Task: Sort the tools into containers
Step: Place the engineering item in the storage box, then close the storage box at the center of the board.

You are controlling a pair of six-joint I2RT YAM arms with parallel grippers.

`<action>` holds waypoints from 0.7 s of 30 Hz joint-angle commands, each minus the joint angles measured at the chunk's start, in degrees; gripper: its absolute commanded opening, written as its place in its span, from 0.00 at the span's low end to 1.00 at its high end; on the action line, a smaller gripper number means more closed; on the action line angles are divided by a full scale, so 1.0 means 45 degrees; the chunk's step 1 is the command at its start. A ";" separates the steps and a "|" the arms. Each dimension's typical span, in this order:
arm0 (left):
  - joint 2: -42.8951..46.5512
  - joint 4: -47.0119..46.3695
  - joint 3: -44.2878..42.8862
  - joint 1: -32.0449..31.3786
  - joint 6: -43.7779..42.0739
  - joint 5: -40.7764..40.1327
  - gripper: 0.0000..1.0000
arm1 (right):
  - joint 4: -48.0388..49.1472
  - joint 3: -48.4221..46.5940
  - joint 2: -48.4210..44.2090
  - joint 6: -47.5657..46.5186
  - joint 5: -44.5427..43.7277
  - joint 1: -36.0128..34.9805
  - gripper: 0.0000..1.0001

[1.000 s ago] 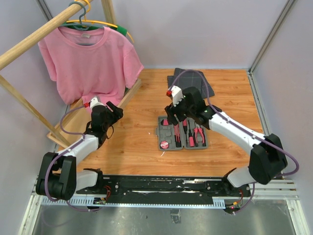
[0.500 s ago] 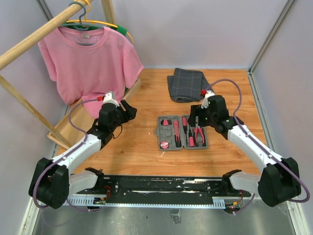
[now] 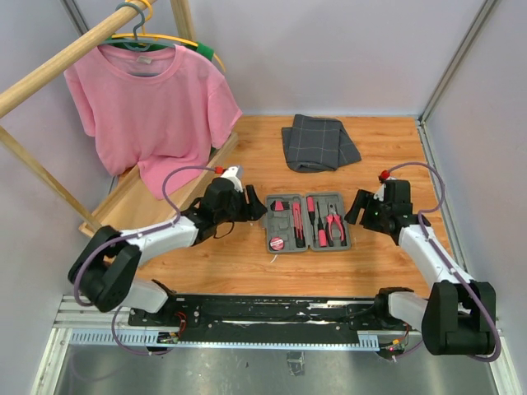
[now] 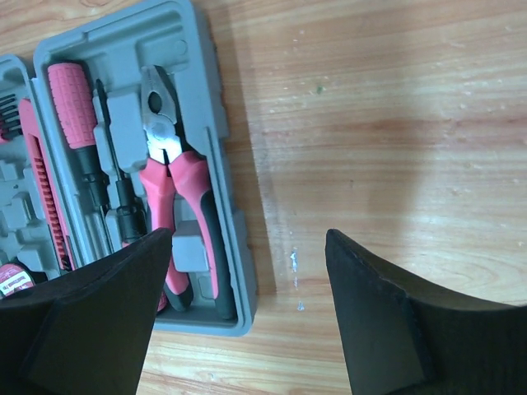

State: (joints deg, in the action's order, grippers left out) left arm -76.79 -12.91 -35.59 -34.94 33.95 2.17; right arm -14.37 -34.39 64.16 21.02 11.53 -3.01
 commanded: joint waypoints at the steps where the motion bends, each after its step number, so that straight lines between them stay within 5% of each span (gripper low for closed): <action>1: -0.1400 -0.0584 -0.0803 -0.0395 -0.0455 0.0652 0.59 | 0.0367 0.0346 -0.0291 0.0351 0.1076 0.0850 0.76; 21: -0.3007 -0.0796 -0.0724 -0.0420 -0.0534 0.1022 0.41 | 0.0635 0.0776 -0.0233 0.0407 0.1850 0.1425 0.76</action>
State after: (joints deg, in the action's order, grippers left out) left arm -88.92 -14.92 -38.13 -36.47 32.14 6.15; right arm -12.21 -31.83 63.02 22.33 19.03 2.26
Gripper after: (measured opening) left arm 0.426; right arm 0.758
